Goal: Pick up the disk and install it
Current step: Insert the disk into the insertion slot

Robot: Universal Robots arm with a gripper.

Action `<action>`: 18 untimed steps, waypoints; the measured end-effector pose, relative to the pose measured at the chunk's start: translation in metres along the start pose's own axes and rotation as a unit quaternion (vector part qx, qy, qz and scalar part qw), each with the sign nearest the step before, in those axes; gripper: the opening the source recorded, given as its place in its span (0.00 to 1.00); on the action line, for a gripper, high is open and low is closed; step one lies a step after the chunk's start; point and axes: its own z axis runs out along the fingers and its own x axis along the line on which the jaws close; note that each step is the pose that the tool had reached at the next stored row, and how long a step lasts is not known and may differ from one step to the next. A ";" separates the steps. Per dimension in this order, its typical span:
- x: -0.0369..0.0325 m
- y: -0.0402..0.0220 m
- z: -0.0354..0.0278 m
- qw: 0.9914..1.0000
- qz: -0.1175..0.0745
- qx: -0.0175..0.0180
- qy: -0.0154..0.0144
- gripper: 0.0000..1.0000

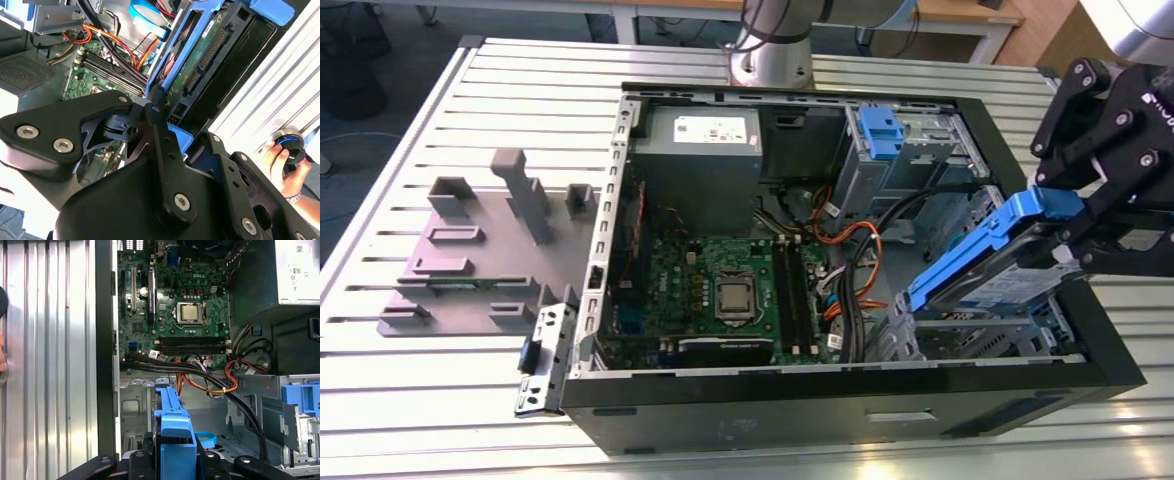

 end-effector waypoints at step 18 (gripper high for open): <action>0.0012 -0.0004 0.0088 1.000 0.000 0.000 0.000 0.37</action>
